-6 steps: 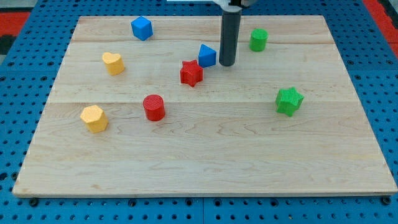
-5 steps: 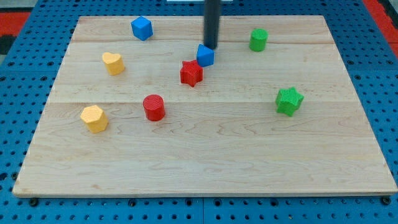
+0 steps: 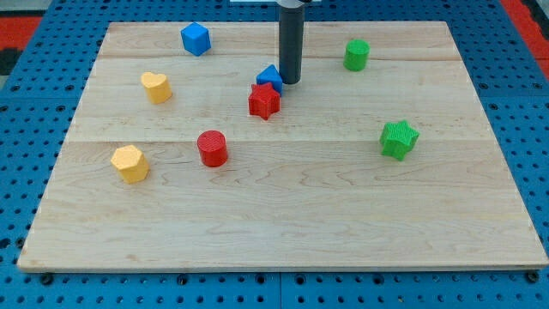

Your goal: Push the blue triangle into the blue cube

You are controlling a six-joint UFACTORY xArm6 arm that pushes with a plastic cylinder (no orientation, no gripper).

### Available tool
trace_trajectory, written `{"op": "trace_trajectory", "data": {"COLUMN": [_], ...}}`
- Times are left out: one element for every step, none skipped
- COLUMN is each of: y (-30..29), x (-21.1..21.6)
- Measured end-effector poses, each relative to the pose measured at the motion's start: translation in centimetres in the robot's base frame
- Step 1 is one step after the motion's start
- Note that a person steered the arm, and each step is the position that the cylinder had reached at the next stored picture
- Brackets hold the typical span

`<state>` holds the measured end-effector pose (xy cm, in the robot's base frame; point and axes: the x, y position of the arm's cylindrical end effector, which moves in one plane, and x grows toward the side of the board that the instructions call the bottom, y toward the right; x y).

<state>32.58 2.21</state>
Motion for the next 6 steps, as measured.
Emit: {"op": "trace_trajectory", "data": {"y": [1.8,1.3,-3.3,-10.2,-13.0,-12.9], "x": [0.7,1.4,1.0,-0.7,-0.4,2.0]}}
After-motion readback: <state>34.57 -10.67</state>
